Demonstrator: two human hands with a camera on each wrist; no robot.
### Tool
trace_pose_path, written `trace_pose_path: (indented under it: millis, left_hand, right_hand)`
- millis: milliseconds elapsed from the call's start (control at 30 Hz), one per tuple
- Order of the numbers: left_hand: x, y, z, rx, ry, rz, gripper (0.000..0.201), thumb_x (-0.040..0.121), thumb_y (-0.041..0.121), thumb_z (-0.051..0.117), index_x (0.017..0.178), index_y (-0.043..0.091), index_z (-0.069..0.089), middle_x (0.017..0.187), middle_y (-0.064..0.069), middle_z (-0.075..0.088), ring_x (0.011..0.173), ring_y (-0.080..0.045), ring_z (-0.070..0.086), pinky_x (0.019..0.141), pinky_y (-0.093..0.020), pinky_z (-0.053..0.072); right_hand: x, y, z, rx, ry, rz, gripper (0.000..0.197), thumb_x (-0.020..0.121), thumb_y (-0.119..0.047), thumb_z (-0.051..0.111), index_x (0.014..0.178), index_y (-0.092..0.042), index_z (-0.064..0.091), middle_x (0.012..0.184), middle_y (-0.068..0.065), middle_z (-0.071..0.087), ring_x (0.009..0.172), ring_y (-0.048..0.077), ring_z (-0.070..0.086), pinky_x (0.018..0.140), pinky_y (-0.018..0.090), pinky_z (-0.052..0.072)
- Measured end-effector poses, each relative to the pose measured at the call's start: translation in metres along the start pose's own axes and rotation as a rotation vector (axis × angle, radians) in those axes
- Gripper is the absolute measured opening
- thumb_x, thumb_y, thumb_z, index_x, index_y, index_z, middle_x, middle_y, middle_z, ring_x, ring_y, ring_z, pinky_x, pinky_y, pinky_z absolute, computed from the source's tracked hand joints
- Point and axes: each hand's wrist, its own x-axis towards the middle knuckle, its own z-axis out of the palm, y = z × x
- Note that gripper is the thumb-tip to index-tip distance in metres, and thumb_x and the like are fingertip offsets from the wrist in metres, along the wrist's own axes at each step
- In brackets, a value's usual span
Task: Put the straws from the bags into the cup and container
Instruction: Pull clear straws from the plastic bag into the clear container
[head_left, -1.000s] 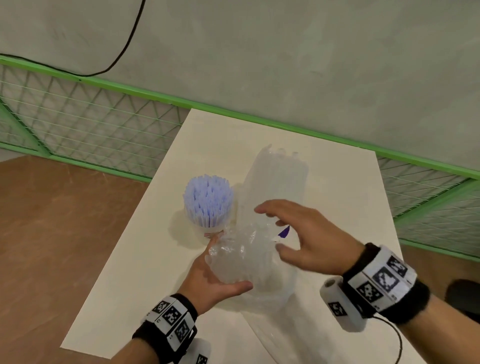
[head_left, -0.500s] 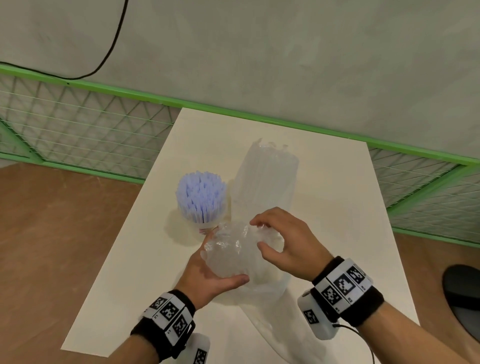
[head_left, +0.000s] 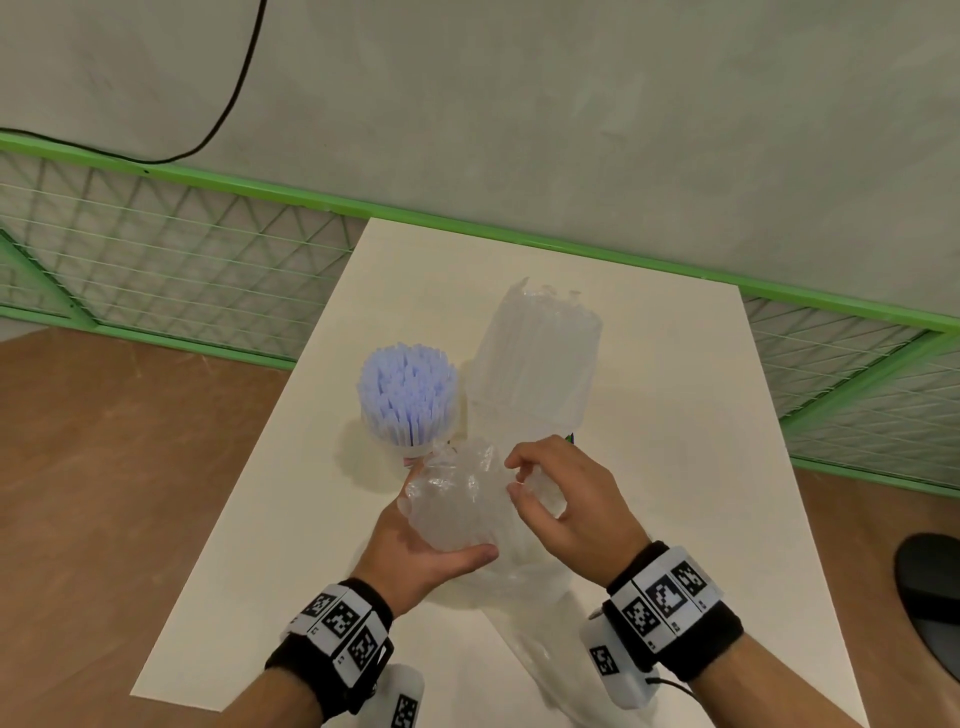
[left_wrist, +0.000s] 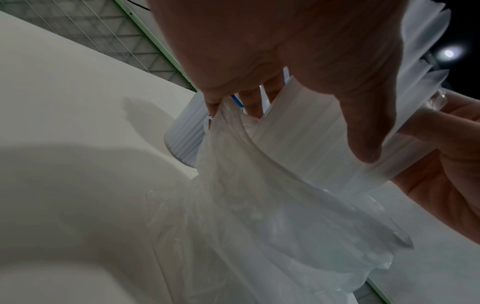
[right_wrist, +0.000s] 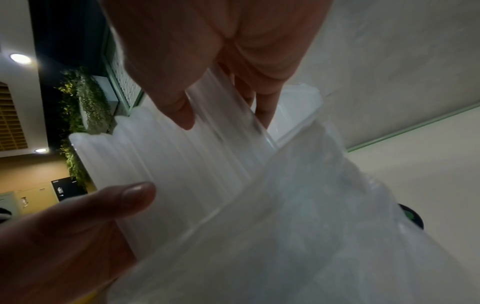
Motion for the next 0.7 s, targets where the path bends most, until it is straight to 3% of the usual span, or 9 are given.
trace_pose_path:
  millis: [167,367,500,600,700]
  left_hand:
    - [0.001,0.000,0.000,0.002,0.000,-0.003,0.074,0.058,0.011,0.094,0.120,0.028,0.057,0.110,0.008,0.072,0.106,-0.008,0.067,0.090,-0.023,0.051]
    - [0.002,-0.001,0.000,0.000,0.007,-0.002,0.076,0.057,0.010,0.095,0.120,0.029,0.057,0.112,0.009,0.072,0.107,-0.006,0.066,0.092,-0.021,0.052]
    - [0.003,-0.001,-0.001,-0.020,0.011,-0.014,0.078,0.057,0.010,0.094,0.122,0.029,0.056,0.111,0.010,0.072,0.108,-0.007,0.066,0.094,-0.024,0.050]
    - [0.003,-0.001,0.000,-0.019,0.006,-0.009,0.078,0.058,0.009,0.094,0.123,0.028,0.056,0.112,0.010,0.072,0.108,-0.007,0.066,0.095,-0.026,0.049]
    - [0.004,0.000,0.001,-0.025,-0.004,-0.013,0.076,0.058,0.006,0.093,0.121,0.028,0.056,0.111,0.010,0.072,0.106,-0.007,0.067,0.097,-0.029,0.051]
  right_hand:
    - [0.002,0.003,0.001,-0.019,0.041,-0.032,0.012,0.086,-0.012,0.071,0.093,-0.016,0.062,0.098,-0.008,0.062,0.096,0.007,0.059,0.084,0.017,0.044]
    - [-0.002,0.002,0.001,0.026,0.028,0.171,0.037,0.089,-0.012,0.066,0.096,-0.043,0.046,0.098,-0.019,0.067,0.094,0.000,0.063,0.078,0.008,0.043]
    - [0.007,0.000,-0.014,-0.050,0.131,0.101,0.032,0.091,-0.018,0.068,0.117,-0.032,0.056,0.100,-0.018,0.068,0.095,-0.006,0.062,0.082,0.004,0.042]
    - [0.017,-0.004,-0.027,-0.067,0.231,0.071,0.025,0.085,-0.028,0.074,0.107,-0.020,0.067,0.094,-0.012,0.072,0.091,-0.002,0.065,0.082,0.008,0.047]
    - [0.024,-0.010,-0.041,-0.025,0.327,0.089,0.026,0.078,-0.027,0.081,0.099,-0.018,0.069,0.087,-0.013,0.071,0.084,0.001,0.068,0.079,0.016,0.052]
